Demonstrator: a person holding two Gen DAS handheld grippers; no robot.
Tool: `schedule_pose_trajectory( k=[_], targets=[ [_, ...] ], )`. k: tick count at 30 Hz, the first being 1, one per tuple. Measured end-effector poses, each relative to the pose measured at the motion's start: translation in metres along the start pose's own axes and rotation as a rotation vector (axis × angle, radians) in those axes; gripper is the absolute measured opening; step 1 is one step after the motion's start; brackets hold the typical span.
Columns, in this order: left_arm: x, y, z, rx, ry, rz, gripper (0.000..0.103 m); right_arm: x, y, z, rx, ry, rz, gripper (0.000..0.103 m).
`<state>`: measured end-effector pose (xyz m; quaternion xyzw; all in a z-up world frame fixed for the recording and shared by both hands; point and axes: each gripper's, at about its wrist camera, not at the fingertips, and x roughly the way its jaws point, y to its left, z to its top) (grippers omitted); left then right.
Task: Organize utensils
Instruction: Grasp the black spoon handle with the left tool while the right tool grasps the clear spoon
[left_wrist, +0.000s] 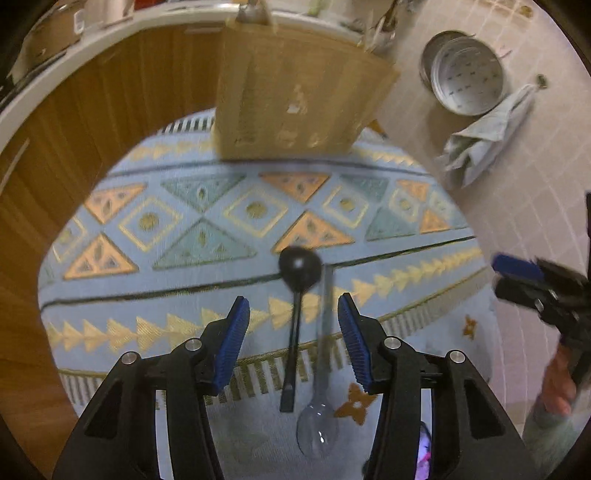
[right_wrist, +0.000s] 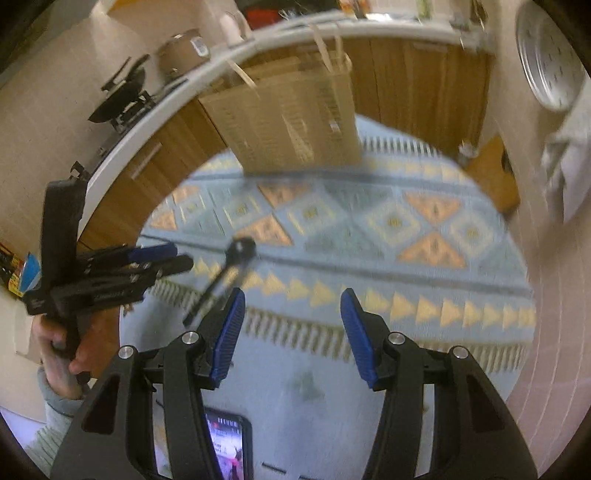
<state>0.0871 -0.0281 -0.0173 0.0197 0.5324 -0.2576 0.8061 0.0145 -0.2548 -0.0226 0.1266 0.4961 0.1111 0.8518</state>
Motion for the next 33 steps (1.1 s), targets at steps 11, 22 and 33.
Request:
schedule_pose_trajectory(
  k=[11,22,33],
  targets=[
    [0.035,0.005,-0.015,-0.003,0.096,0.027,0.047,0.007,-0.027,-0.031,0.12,0.064,0.095,0.051],
    [0.037,-0.002,-0.005,0.001,0.112,0.057,0.046,0.037,-0.017,-0.027,0.117,0.107,0.151,0.051],
    [0.054,-0.031,0.005,0.097,0.097,0.285,0.004,0.055,0.017,-0.028,0.028,0.178,0.121,0.051]
  ],
)
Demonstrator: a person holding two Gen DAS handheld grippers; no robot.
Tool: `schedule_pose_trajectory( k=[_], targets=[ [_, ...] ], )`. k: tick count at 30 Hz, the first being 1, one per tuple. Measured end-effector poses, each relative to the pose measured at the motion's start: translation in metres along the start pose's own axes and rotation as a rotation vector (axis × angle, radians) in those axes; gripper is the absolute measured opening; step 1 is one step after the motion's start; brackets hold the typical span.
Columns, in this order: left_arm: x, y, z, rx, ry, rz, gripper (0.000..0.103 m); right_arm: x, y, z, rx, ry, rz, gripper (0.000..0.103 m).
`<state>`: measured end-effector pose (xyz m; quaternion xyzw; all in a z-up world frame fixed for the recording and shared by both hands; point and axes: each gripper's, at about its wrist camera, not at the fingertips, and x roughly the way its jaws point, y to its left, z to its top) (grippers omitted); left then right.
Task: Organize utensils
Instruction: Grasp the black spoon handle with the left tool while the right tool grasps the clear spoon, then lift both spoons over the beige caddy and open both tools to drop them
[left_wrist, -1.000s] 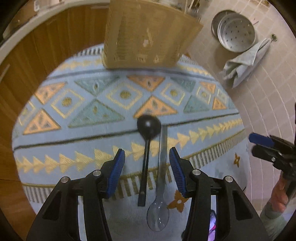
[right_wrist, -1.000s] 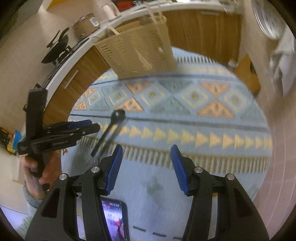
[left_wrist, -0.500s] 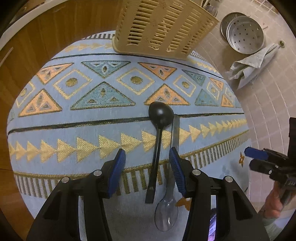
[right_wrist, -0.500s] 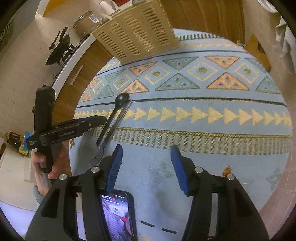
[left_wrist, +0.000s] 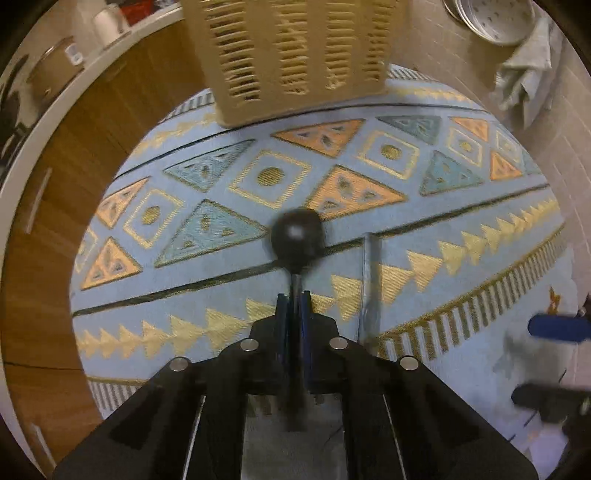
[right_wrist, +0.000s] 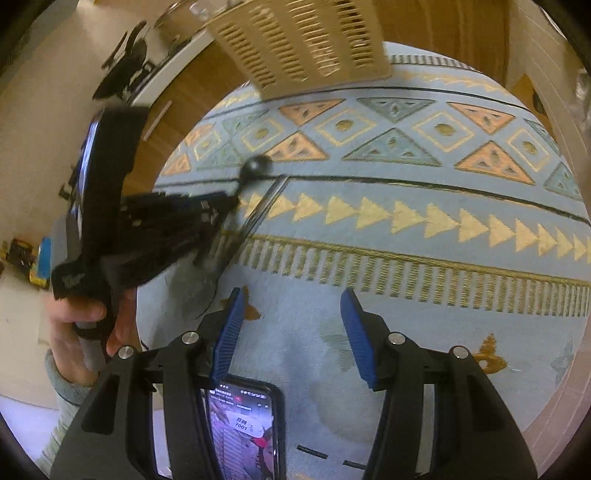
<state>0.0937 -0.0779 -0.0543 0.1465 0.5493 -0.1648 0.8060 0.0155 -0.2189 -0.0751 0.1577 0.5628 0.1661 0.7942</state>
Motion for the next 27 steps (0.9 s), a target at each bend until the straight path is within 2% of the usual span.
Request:
schedule_pose_trajectory(
  k=[2,6,8,11,14,20,22,23,27],
  targets=[
    [-0.002,0.018,-0.005,-0.075,-0.027,-0.083,0.004,0.008,0.008,0.005,-0.009,0.025,0.0,0.051],
    [-0.011,0.06,-0.021,-0.224,-0.097,-0.163,0.004,0.034,0.019,0.025,0.013,0.088,-0.005,0.05],
    [-0.016,0.077,-0.031,-0.272,-0.117,-0.202,0.004,0.053,0.025,0.038,0.049,0.153,0.017,0.05],
    [-0.024,0.089,-0.042,-0.285,-0.144,-0.232,0.004,0.075,0.037,0.055,0.096,0.214,0.034,0.041],
    [-0.025,0.089,-0.046,-0.282,-0.162,-0.239,0.004,0.09,0.05,0.065,0.107,0.244,-0.031,0.038],
    [-0.028,0.098,-0.056,-0.278,-0.201,-0.249,0.004,0.096,0.086,0.062,0.035,0.268,-0.231,0.035],
    [-0.028,0.098,-0.057,-0.28,-0.209,-0.258,0.004,0.098,0.095,0.061,0.017,0.266,-0.315,0.023],
    [-0.028,0.099,-0.057,-0.284,-0.212,-0.266,0.004,0.099,0.099,0.061,0.005,0.266,-0.344,0.021],
    [-0.03,0.101,-0.063,-0.288,-0.215,-0.266,0.004,0.101,0.107,0.061,-0.042,0.263,-0.374,0.016]
  ],
)
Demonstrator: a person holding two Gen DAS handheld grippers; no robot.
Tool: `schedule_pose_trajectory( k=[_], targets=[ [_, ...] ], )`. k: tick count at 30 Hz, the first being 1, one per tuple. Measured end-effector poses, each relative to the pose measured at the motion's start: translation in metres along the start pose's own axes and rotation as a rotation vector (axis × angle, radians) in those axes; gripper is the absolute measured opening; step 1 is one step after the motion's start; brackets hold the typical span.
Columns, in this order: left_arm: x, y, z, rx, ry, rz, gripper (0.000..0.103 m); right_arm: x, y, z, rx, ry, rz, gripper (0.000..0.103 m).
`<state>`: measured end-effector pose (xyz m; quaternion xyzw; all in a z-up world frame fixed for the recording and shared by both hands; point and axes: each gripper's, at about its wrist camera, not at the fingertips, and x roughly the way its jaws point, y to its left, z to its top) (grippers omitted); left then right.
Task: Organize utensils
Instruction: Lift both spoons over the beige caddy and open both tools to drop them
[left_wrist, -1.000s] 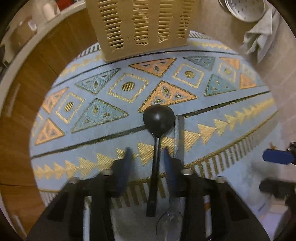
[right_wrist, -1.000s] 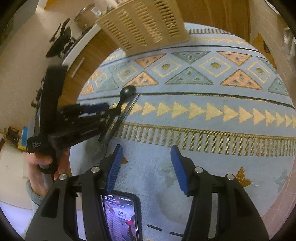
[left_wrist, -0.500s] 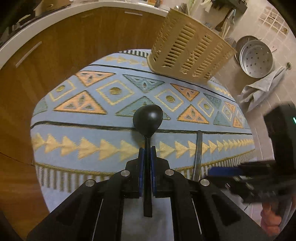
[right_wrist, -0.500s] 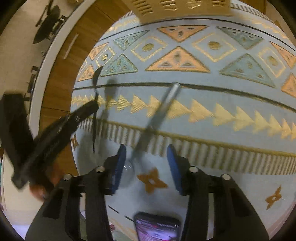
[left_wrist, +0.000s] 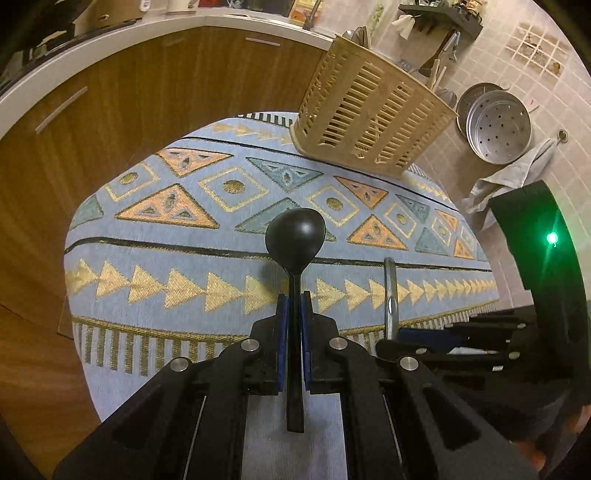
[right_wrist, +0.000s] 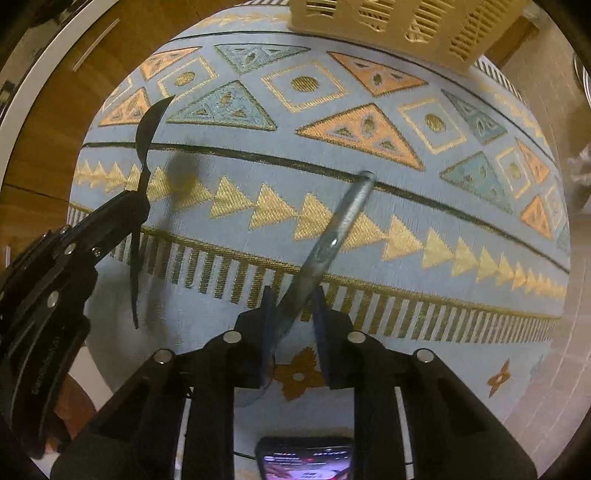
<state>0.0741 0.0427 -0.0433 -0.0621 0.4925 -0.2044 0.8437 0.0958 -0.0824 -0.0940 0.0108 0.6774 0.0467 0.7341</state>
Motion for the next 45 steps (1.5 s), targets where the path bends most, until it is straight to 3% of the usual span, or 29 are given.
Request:
schedule_pose_trajectory(
  k=[7,12,21,28,32,37,45],
  targets=[
    [-0.001,-0.004,0.0,0.011,0.009,0.006,0.005,-0.015,-0.028,-0.008,-0.026,-0.071,0.037,0.002],
    [-0.002,-0.017,0.005,0.025,-0.004,-0.01,0.005,-0.03,-0.064,-0.023,-0.029,-0.109,0.148,0.002],
    [-0.01,-0.042,0.016,0.046,-0.053,-0.027,0.005,-0.059,-0.104,-0.052,-0.016,-0.176,0.234,0.002],
    [-0.039,-0.063,0.028,0.075,-0.148,-0.048,0.005,-0.101,-0.125,-0.049,-0.012,-0.34,0.324,0.002],
    [-0.063,-0.075,0.041,0.077,-0.234,-0.069,0.005,-0.137,-0.131,-0.047,-0.01,-0.485,0.385,0.002],
    [-0.085,-0.093,0.072,0.114,-0.351,-0.16,0.005,-0.174,-0.145,-0.031,0.018,-0.634,0.463,0.002],
    [-0.084,-0.121,0.137,0.156,-0.543,-0.137,0.005,-0.222,-0.168,0.006,0.074,-0.874,0.403,0.002]
  ],
)
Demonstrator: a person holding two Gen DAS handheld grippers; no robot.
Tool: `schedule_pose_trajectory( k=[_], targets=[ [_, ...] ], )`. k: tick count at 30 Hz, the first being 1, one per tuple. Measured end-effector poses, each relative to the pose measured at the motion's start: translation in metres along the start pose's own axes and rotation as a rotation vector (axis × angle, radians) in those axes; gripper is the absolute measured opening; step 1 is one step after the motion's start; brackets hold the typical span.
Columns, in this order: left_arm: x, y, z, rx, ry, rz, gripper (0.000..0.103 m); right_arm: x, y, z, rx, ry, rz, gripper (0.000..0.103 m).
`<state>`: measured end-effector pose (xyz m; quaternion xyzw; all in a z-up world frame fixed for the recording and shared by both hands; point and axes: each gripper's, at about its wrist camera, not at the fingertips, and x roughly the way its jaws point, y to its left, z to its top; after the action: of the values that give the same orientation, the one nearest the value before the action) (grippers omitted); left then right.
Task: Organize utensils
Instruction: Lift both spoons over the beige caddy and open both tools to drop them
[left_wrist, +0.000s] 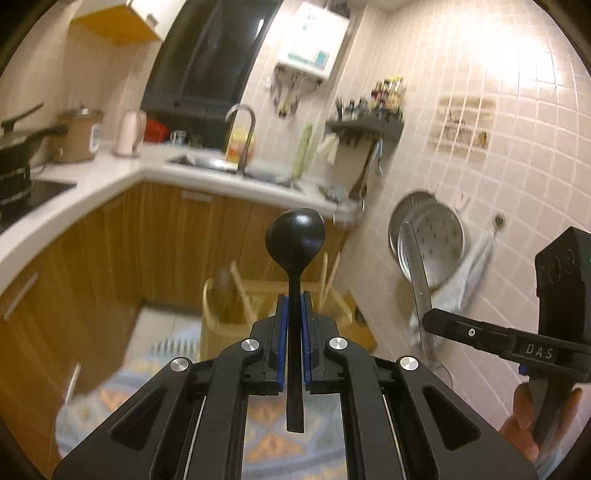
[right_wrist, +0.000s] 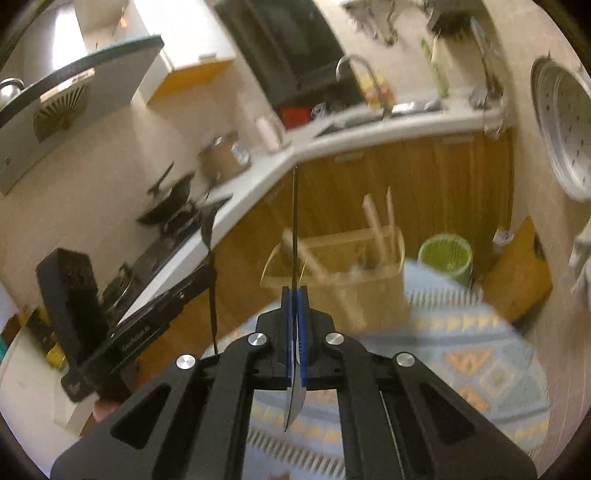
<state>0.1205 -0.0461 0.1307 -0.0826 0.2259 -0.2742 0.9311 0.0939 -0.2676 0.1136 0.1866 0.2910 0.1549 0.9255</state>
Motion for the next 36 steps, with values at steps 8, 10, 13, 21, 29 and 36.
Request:
schedule_pose_trajectory(
  k=[8,10,13,21,29,36],
  targets=[
    [0.063,-0.017,0.019,0.049,-0.111,0.063,0.005,0.046,-0.009,0.044,-0.106,-0.134,-0.167,0.002],
    [0.085,-0.021,0.013,0.079,-0.132,0.107,0.005,0.057,-0.011,0.049,-0.132,-0.16,-0.239,0.002],
    [0.106,-0.017,0.009,0.093,-0.136,0.143,0.005,0.08,-0.025,0.057,-0.141,-0.17,-0.278,0.002],
    [0.139,-0.006,0.003,0.039,-0.147,0.149,0.004,0.113,-0.048,0.047,-0.227,-0.261,-0.275,0.002],
    [0.155,-0.004,-0.011,0.019,-0.139,0.165,0.005,0.131,-0.065,0.029,-0.244,-0.292,-0.278,0.002],
    [0.158,0.002,-0.023,-0.012,-0.121,0.139,0.005,0.134,-0.071,0.004,-0.259,-0.304,-0.266,0.002]
  ],
)
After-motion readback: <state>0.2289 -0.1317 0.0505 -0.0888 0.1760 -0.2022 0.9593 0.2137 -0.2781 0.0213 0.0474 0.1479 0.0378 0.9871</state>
